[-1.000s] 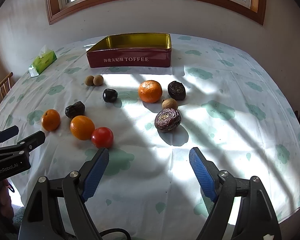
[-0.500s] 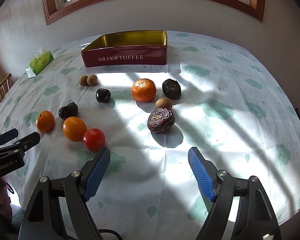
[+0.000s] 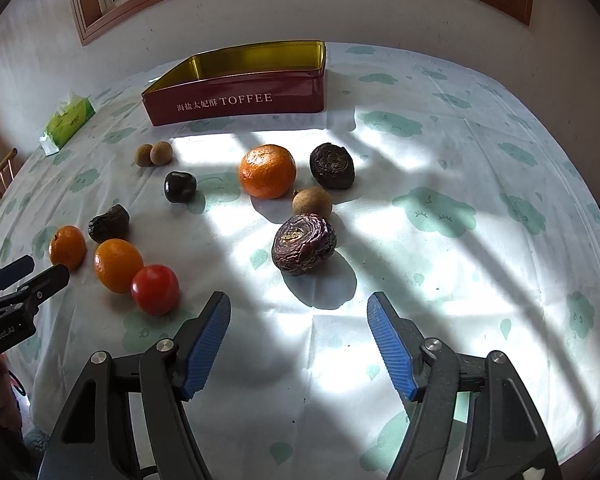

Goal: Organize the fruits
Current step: 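Close the right tool on the purple onion while the left tool closes on the large orange, then lift the onion with the right tool while the left tool lifts the orange over the tin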

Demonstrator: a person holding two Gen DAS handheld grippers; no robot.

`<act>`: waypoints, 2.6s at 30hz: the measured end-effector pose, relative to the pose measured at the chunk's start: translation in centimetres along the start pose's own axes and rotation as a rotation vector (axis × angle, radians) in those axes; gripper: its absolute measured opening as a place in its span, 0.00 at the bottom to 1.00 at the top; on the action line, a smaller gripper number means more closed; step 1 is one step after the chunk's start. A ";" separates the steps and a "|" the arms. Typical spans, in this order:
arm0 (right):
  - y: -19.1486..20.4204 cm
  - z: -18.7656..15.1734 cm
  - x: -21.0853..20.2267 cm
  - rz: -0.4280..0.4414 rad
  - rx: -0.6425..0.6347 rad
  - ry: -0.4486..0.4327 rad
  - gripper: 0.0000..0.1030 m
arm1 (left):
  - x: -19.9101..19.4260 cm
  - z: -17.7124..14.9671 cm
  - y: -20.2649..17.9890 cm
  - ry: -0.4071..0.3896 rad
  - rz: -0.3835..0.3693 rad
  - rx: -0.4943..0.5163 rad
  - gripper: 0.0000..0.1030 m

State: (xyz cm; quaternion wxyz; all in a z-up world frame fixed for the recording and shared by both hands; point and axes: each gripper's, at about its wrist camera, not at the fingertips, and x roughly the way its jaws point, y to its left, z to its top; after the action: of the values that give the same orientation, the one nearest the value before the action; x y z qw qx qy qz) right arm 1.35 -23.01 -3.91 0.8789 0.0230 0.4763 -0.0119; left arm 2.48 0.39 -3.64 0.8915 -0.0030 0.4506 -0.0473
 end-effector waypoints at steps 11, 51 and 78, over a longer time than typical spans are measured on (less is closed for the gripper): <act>-0.4 1.7 1.8 -0.033 -0.009 0.007 0.63 | 1.4 0.8 -0.1 0.007 -0.024 0.014 0.81; 0.1 2.4 2.5 -0.035 -0.043 0.006 0.34 | 2.1 1.2 -0.8 0.006 -0.073 0.033 0.41; -0.1 3.9 0.7 -0.037 -0.040 -0.026 0.32 | 1.6 3.5 0.0 -0.023 -0.086 0.027 0.40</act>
State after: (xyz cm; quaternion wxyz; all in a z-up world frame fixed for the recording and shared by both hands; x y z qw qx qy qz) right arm 4.97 -23.35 -2.38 0.8850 -0.0037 0.4651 -0.0190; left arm 6.26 0.11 -2.84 0.8938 -0.0107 0.4389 -0.0915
